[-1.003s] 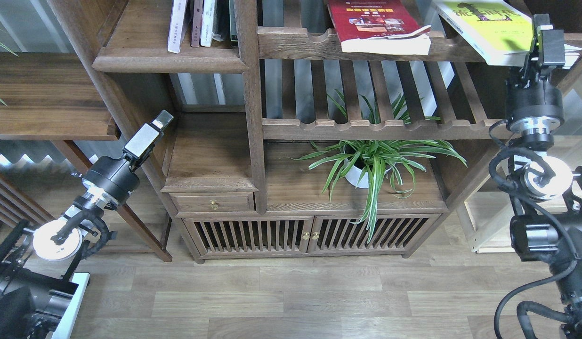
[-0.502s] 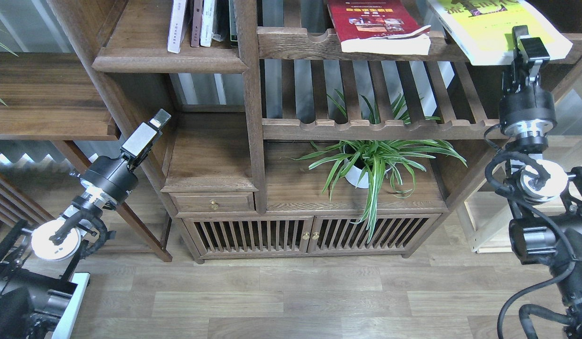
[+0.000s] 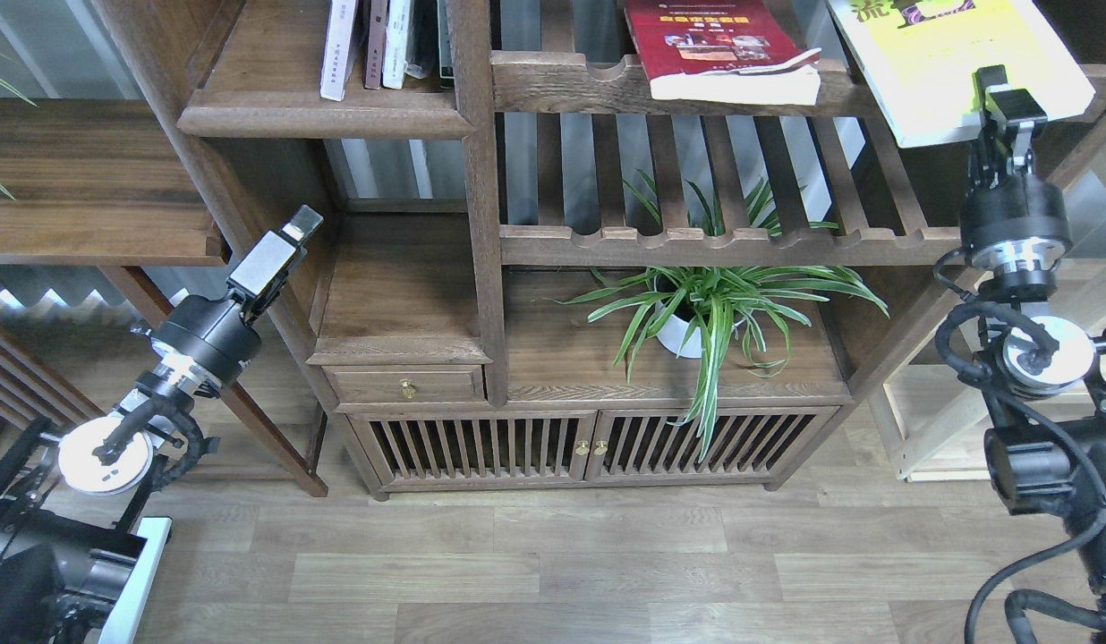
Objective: Organize books on shelf
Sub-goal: 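Reach the right gripper up to the yellow book on the top shelf, then grasp the yellow book with the right gripper and pull it out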
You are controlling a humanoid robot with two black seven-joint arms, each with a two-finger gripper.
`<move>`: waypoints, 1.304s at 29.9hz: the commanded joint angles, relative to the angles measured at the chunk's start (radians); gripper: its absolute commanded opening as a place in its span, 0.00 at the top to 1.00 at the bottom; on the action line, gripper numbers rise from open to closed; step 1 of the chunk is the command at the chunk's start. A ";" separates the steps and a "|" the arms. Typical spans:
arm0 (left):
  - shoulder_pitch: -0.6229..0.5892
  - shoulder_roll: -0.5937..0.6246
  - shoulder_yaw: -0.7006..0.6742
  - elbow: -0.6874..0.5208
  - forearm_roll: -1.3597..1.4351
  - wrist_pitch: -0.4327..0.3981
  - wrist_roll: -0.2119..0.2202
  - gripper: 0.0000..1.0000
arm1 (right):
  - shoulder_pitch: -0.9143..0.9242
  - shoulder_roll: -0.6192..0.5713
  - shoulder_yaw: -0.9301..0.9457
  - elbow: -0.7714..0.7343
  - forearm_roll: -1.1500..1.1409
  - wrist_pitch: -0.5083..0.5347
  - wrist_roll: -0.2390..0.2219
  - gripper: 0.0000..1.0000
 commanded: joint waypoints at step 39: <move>0.014 -0.009 0.113 0.000 -0.086 0.000 0.000 0.01 | -0.414 0.119 -0.043 -0.028 -0.017 0.225 0.011 0.96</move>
